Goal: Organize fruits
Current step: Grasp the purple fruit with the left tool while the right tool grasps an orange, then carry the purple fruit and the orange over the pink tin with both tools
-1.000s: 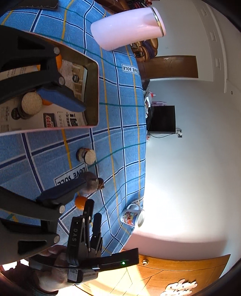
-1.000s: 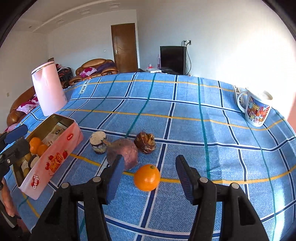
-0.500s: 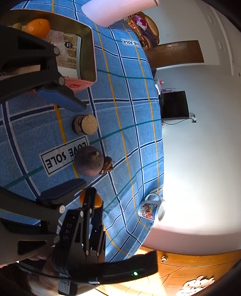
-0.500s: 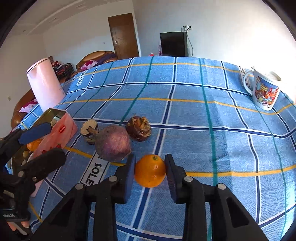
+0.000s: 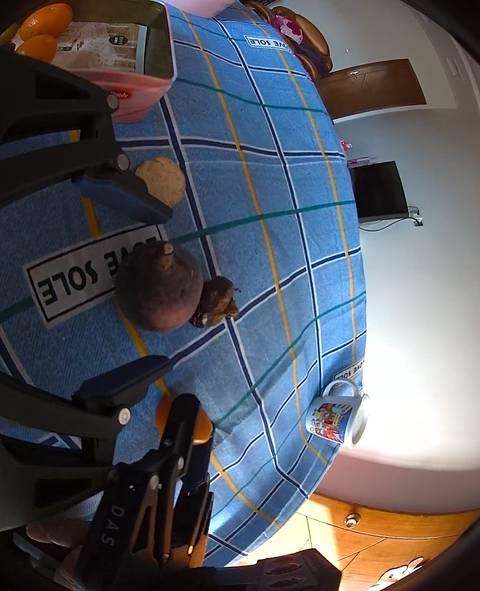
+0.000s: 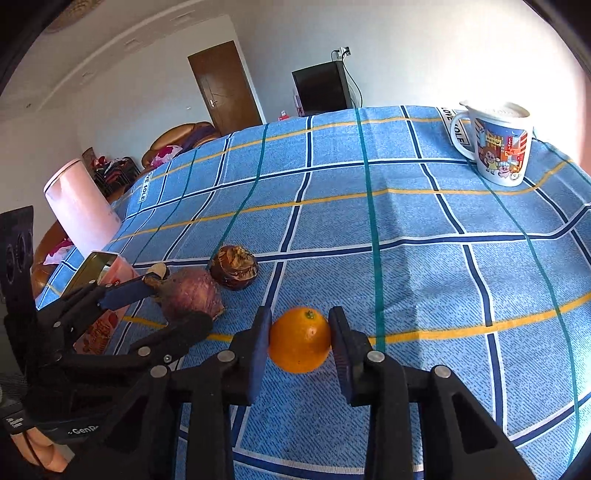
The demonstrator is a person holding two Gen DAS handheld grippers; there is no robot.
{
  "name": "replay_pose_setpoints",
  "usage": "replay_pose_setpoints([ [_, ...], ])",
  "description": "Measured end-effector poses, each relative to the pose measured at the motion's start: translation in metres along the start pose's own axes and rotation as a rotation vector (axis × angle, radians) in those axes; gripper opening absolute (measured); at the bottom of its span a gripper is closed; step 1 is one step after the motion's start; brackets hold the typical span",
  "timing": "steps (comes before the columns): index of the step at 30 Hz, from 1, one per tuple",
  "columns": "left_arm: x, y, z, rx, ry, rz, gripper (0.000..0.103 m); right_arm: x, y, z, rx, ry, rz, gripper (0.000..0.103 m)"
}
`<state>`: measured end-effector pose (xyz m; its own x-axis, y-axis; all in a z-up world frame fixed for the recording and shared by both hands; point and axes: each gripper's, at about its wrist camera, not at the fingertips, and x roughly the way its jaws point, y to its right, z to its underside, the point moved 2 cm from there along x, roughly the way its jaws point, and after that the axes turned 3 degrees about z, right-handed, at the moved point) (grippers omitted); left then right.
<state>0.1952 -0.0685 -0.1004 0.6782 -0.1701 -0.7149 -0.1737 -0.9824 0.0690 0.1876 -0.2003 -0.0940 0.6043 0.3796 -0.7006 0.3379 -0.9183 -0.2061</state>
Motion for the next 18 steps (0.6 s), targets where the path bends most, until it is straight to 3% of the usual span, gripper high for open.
replay_pose_setpoints([
  [4, 0.016, -0.003, -0.002, -0.024, -0.066, 0.031, 0.064, 0.003, 0.001, 0.000, 0.012, -0.016, -0.012, 0.034],
  [6, 0.020, -0.007, -0.002, -0.055, -0.073, 0.033, 0.053, 0.005, -0.002, 0.000, -0.002, -0.029, -0.016, 0.035],
  [12, 0.012, -0.003, -0.001, -0.046, -0.039, 0.053, 0.053, 0.007, -0.005, 0.000, -0.019, -0.038, -0.022, 0.034],
  [18, -0.004, -0.008, -0.002, -0.066, 0.034, 0.067, 0.053, -0.005, -0.004, 0.000, -0.021, 0.021, -0.012, 0.034],
])
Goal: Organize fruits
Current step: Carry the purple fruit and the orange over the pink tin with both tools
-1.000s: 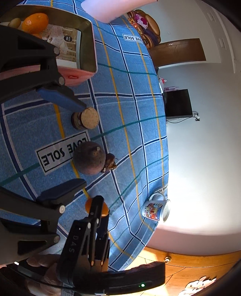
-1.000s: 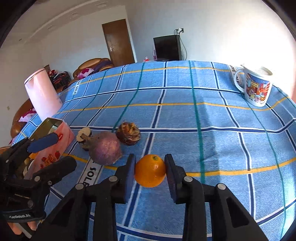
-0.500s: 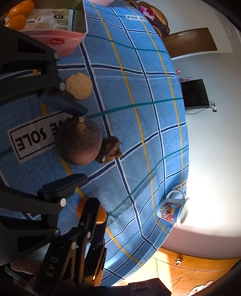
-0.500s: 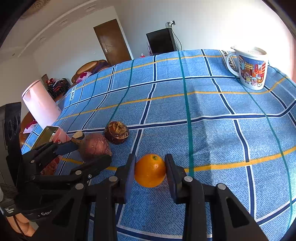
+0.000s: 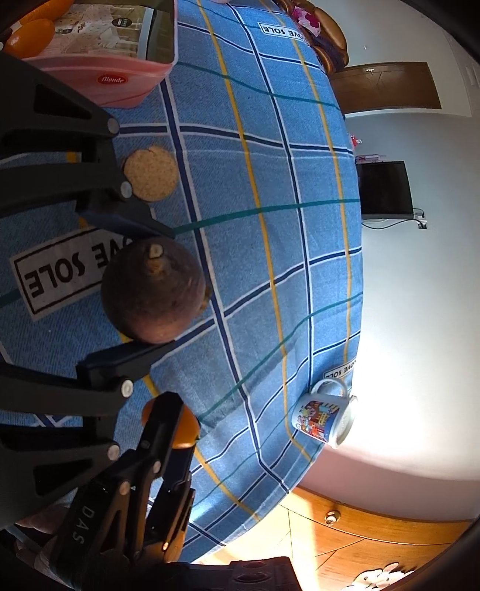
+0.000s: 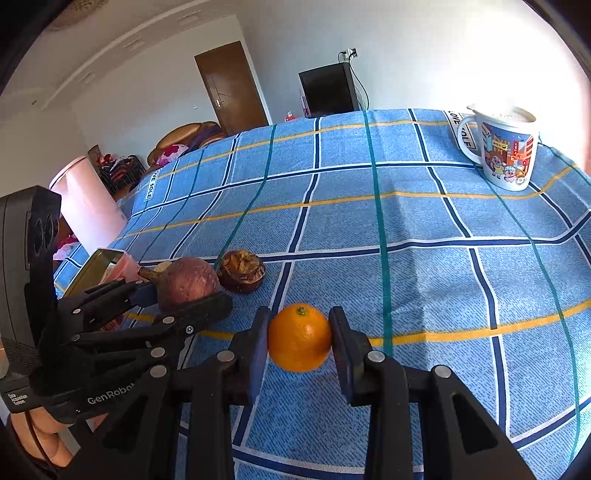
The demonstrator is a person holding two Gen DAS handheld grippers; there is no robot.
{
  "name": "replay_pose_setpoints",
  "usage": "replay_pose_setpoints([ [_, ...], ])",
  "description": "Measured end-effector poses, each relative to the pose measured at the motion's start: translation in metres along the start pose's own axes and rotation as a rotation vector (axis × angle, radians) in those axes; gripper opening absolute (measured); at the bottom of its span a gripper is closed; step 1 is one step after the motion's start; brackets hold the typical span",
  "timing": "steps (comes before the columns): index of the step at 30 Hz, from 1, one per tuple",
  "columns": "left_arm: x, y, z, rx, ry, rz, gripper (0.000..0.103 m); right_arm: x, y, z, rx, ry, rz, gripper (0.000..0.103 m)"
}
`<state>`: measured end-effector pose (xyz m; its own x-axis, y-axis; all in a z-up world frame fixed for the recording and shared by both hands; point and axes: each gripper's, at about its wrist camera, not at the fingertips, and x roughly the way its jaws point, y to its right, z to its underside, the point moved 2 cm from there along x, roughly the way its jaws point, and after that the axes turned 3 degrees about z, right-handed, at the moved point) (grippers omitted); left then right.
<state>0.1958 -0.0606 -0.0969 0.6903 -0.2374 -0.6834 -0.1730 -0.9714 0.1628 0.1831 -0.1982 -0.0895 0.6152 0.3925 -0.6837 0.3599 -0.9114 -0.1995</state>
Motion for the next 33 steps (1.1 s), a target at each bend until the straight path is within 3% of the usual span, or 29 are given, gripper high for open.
replay_pose_setpoints([
  [16, -0.030, 0.007, -0.001, 0.051, 0.167, -0.046, 0.053, -0.024, -0.012, 0.000, -0.060, 0.129, 0.015, 0.034],
  [33, -0.052, 0.015, 0.004, 0.092, 0.294, -0.082, 0.053, -0.046, -0.016, 0.004, -0.084, 0.245, 0.031, 0.034],
])
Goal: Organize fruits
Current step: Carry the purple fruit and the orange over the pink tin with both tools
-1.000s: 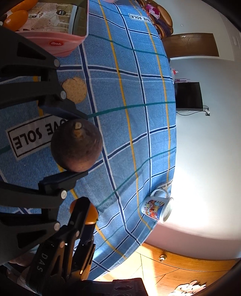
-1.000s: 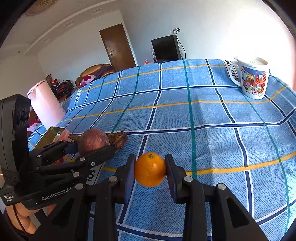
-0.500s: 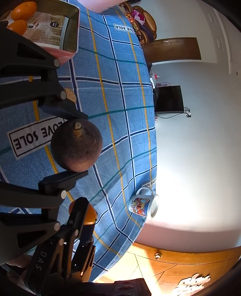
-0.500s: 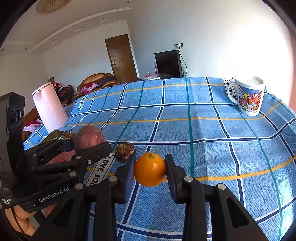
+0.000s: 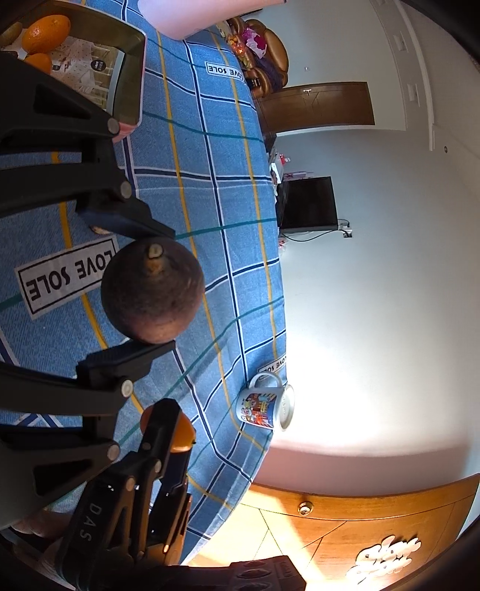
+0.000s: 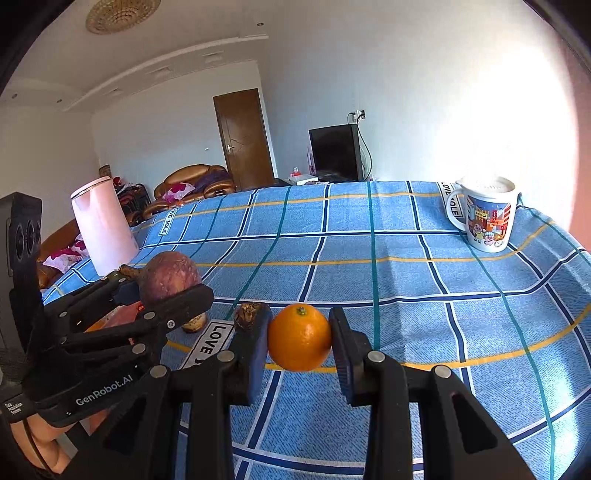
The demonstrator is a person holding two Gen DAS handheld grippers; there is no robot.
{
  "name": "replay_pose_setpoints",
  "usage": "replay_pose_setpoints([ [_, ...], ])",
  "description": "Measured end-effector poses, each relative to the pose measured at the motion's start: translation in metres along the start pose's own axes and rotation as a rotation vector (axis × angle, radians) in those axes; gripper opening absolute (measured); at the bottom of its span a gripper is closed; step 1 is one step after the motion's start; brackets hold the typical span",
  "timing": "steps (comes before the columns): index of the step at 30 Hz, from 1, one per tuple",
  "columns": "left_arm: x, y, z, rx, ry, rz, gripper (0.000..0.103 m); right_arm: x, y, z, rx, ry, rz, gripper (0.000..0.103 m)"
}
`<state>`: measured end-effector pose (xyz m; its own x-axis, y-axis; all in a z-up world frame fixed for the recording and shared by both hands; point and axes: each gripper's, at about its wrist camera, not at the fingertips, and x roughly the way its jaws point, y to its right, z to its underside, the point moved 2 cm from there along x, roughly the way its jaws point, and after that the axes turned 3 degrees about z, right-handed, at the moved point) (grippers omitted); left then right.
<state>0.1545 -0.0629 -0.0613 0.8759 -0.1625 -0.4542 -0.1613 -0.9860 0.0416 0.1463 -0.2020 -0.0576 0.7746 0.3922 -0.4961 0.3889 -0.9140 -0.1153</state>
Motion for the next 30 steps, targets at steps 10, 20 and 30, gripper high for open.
replay_pose_setpoints([
  [10, -0.018, -0.003, 0.000, 0.004, 0.067, -0.024, 0.053, -0.013, -0.006, 0.000, -0.028, 0.061, 0.025, 0.034],
  [20, -0.034, -0.014, 0.006, -0.017, 0.086, -0.029, 0.053, -0.022, -0.015, 0.001, -0.058, 0.111, 0.054, 0.034],
  [30, -0.048, -0.040, 0.014, -0.063, 0.075, -0.052, 0.053, -0.007, -0.055, 0.000, -0.097, 0.081, -0.016, 0.034],
])
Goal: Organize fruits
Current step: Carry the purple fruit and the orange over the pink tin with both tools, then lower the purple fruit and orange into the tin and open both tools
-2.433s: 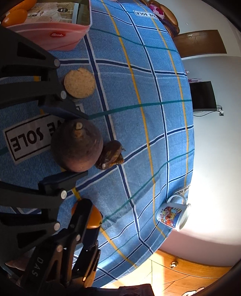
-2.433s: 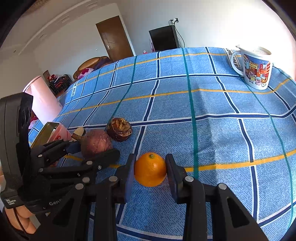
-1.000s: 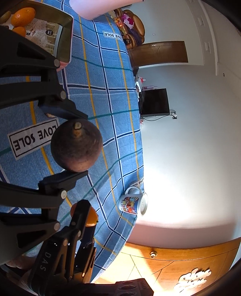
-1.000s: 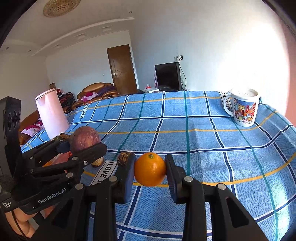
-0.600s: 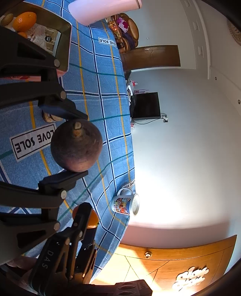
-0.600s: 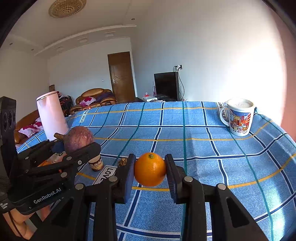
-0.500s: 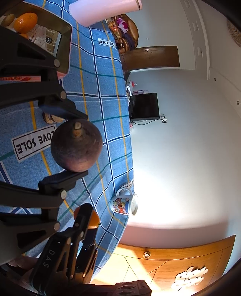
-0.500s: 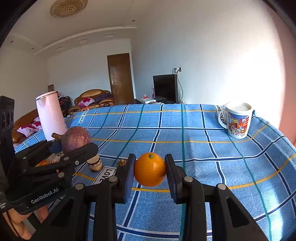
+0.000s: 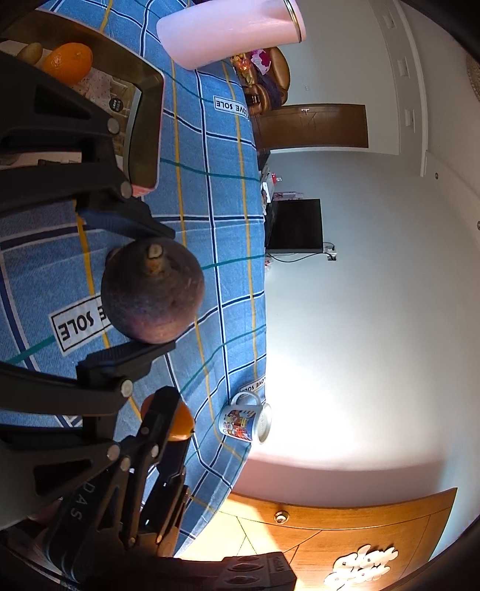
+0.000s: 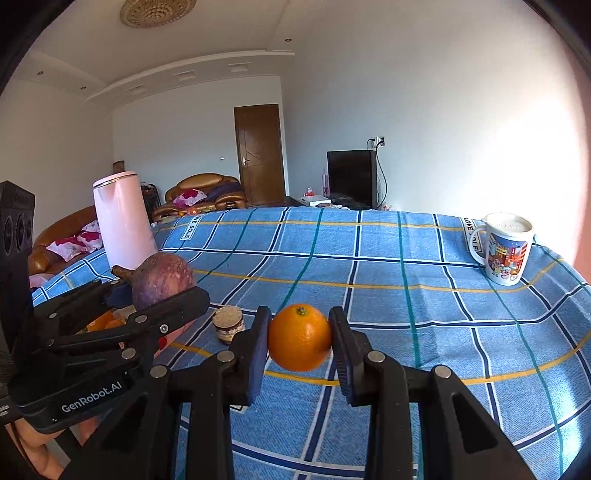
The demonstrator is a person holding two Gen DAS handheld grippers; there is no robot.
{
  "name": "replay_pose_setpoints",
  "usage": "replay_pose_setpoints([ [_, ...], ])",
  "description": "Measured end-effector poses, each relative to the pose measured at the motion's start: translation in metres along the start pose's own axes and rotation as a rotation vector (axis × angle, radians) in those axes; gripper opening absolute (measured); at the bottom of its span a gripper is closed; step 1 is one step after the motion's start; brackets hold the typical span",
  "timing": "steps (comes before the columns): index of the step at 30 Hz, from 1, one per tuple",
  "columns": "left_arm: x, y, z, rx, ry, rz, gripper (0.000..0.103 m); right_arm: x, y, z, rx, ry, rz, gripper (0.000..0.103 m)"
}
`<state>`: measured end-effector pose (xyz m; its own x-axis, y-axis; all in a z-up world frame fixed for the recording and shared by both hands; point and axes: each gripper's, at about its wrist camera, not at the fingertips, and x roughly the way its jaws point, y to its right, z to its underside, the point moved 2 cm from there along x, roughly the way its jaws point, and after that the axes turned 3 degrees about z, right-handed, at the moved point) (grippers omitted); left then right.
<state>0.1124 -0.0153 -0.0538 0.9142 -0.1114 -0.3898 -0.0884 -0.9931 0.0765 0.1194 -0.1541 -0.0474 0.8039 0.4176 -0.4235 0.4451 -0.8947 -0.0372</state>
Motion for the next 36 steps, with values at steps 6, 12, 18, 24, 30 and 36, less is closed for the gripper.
replay_pose_setpoints([
  [6, -0.012, -0.029, 0.003, -0.051, -0.011, -0.028, 0.053, 0.010, -0.029, -0.008, -0.026, -0.018, -0.054, 0.034],
  [12, -0.030, -0.055, 0.004, -0.111, -0.040, -0.023, 0.053, 0.018, -0.062, -0.019, -0.054, -0.026, -0.119, 0.034],
  [18, -0.045, -0.090, 0.007, -0.149, -0.046, -0.094, 0.053, 0.030, -0.092, -0.022, -0.080, -0.048, -0.170, 0.034],
  [24, -0.051, -0.126, 0.007, -0.202, -0.066, -0.155, 0.053, 0.045, -0.127, -0.023, -0.130, -0.082, -0.220, 0.034],
  [30, -0.050, -0.149, 0.011, -0.231, -0.101, -0.171, 0.053, 0.068, -0.153, -0.018, -0.159, -0.133, -0.257, 0.034],
  [36, -0.038, -0.160, 0.013, -0.218, -0.167, -0.176, 0.053, 0.084, -0.167, -0.009, -0.177, -0.192, -0.266, 0.034],
])
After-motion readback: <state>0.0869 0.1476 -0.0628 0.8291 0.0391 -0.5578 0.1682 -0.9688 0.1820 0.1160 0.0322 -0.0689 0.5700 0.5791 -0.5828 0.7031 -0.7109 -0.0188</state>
